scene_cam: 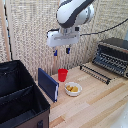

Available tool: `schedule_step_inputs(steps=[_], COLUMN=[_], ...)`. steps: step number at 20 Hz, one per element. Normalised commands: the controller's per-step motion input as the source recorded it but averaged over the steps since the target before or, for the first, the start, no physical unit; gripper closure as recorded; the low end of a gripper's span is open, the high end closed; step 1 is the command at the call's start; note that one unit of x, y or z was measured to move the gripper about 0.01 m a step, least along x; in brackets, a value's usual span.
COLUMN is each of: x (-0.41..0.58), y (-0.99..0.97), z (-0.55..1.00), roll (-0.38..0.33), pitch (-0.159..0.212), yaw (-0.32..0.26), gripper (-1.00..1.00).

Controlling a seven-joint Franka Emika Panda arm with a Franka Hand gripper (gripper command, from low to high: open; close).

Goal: Gently maneuver your gripper in the book's direction. Confidently hold the book by angling your gripper properly. Relocate the book to the caddy. Pinpoint the back pocket of the caddy and set the book down inside it.

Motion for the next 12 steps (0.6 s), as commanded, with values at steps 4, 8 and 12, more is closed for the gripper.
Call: schedule_step_inputs(steps=[4,8,12], x=[0.129,0.146,0.185], y=[0.60,0.65,0.59], z=[-0.18,-0.17,-0.16], roll=[-0.099,-0.102,-0.098], pitch=[0.000,0.000,0.000], yaw=[0.093,0.076,0.096], gripper=[-1.00,-1.00,-1.00])
